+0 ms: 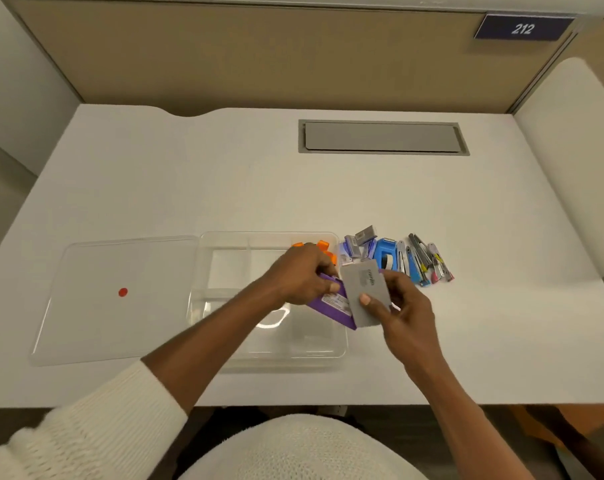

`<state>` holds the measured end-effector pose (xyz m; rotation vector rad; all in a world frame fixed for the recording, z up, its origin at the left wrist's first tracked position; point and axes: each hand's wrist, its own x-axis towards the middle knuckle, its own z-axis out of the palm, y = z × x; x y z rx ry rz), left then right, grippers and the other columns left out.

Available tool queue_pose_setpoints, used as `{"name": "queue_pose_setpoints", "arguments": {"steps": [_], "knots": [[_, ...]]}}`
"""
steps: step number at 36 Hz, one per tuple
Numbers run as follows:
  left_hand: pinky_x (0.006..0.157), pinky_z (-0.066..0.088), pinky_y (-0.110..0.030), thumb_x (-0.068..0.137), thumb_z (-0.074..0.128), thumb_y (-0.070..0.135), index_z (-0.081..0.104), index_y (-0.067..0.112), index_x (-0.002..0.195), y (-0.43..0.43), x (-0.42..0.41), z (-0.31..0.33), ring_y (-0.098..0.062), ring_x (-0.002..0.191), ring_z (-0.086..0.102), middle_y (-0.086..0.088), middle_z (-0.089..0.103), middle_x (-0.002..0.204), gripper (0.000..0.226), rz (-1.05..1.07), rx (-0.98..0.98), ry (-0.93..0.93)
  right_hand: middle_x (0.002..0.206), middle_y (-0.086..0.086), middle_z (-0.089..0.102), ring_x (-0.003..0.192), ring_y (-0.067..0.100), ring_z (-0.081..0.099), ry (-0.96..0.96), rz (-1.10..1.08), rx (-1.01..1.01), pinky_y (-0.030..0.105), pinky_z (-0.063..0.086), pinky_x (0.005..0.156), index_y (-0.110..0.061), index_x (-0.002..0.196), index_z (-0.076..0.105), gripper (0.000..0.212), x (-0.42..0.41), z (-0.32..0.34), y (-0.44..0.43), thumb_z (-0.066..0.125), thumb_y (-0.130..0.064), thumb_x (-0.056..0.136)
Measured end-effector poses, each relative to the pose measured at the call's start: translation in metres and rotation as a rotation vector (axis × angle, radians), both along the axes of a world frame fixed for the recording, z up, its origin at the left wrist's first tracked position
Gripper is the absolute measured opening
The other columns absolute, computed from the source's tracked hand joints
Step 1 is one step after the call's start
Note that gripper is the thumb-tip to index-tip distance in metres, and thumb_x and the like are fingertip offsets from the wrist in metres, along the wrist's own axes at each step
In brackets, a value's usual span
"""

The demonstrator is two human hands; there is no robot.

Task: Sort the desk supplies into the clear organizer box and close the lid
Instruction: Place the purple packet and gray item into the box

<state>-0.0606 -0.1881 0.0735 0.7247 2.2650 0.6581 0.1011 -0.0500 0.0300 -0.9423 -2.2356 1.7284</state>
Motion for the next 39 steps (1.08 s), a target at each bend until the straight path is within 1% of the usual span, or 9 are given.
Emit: {"name": "queue_pose_setpoints", "arguments": {"steps": [5, 8, 14, 21, 25, 29, 32, 35, 39], "knots": [[0.088, 0.063, -0.043, 0.093, 0.077, 0.025, 0.074, 0.014, 0.110, -0.032, -0.009, -0.014, -0.024, 0.104, 0.071, -0.007, 0.074, 0.113, 0.020, 0.267, 0.082, -0.175, 0.121, 0.000, 0.068, 0.106, 0.016, 0.066, -0.061, -0.116, -0.075, 0.044, 0.067, 0.078, -0.024, 0.123, 0.058, 0.037, -0.023, -0.006, -0.030, 0.077, -0.028, 0.091], [0.080, 0.065, -0.036, 0.092, 0.077, 0.028, 0.070, 0.010, 0.111, -0.048, -0.007, -0.024, -0.026, 0.100, 0.073, -0.012, 0.074, 0.111, 0.027, 0.473, 0.105, -0.344, 0.121, 0.003, 0.069, 0.108, 0.022, 0.069, -0.064, -0.264, -0.262, 0.049, 0.064, 0.089, -0.022, 0.123, 0.058, 0.039, -0.029, -0.007, -0.045, 0.077, -0.027, 0.089], [0.065, 0.065, -0.033, 0.091, 0.079, 0.018, 0.069, 0.005, 0.106, -0.064, 0.007, -0.038, -0.026, 0.074, 0.079, -0.019, 0.076, 0.100, 0.022, 0.639, 0.212, -0.603, 0.121, 0.008, 0.071, 0.108, 0.025, 0.073, -0.054, -0.373, -0.517, 0.050, 0.063, 0.090, -0.018, 0.127, 0.060, 0.042, -0.036, -0.012, -0.064, 0.078, -0.014, 0.090], [0.054, 0.060, -0.028, 0.077, 0.092, 0.021, 0.076, 0.016, 0.095, -0.071, 0.016, -0.054, -0.017, 0.060, 0.076, -0.005, 0.079, 0.075, 0.024, 0.643, 0.204, -0.663, 0.128, 0.011, 0.069, 0.109, 0.027, 0.072, -0.162, -0.347, -0.513, 0.050, 0.061, 0.095, -0.016, 0.141, 0.054, 0.060, -0.037, -0.015, -0.065, 0.081, -0.013, 0.087], [0.056, 0.062, -0.028, 0.076, 0.091, 0.037, 0.080, 0.025, 0.085, -0.080, 0.015, -0.060, -0.016, 0.063, 0.076, 0.007, 0.078, 0.074, 0.019, 0.451, 0.154, -0.444, 0.133, 0.008, 0.066, 0.105, 0.024, 0.072, -0.209, -0.284, -0.460, 0.042, 0.065, 0.084, -0.022, 0.139, 0.056, 0.058, -0.037, -0.015, -0.059, 0.081, -0.014, 0.087], [0.070, 0.061, -0.031, 0.084, 0.083, 0.043, 0.077, 0.026, 0.090, -0.094, 0.015, -0.065, -0.007, 0.078, 0.068, 0.011, 0.074, 0.086, 0.019, 0.289, 0.062, 0.260, 0.138, 0.004, 0.061, 0.102, 0.017, 0.067, -0.369, -0.098, -0.097, 0.037, 0.063, 0.081, -0.031, 0.143, 0.049, 0.060, -0.036, -0.016, -0.055, 0.078, -0.023, 0.091], [0.072, 0.057, -0.036, 0.084, 0.084, 0.035, 0.074, 0.017, 0.101, -0.111, 0.013, -0.072, -0.022, 0.099, 0.066, -0.002, 0.071, 0.103, 0.026, 0.224, 0.089, 0.651, 0.141, 0.004, 0.062, 0.118, 0.026, 0.068, -0.516, 0.062, 0.194, 0.048, 0.064, 0.089, -0.033, 0.150, 0.043, 0.066, -0.035, -0.016, -0.058, 0.076, -0.031, 0.093], [0.100, 0.052, -0.042, 0.090, 0.074, 0.048, 0.066, 0.009, 0.129, -0.126, 0.015, -0.086, -0.032, 0.128, 0.059, -0.012, 0.064, 0.137, 0.056, 0.191, 0.045, 0.624, 0.140, 0.000, 0.064, 0.121, 0.028, 0.069, -0.589, 0.129, 0.370, 0.050, 0.063, 0.090, -0.036, 0.148, 0.044, 0.066, -0.034, -0.018, -0.070, 0.076, -0.038, 0.090], [0.125, 0.012, -0.039, 0.094, 0.036, 0.079, 0.029, 0.009, 0.162, -0.141, 0.026, -0.113, -0.027, 0.160, 0.014, -0.012, 0.019, 0.171, 0.098, 0.082, -0.110, 0.519, 0.134, -0.002, 0.068, 0.117, 0.023, 0.070, -0.567, 0.134, 0.555, 0.043, 0.063, 0.086, -0.031, 0.142, 0.045, 0.063, -0.034, -0.026, -0.088, 0.077, -0.040, 0.089]]}}
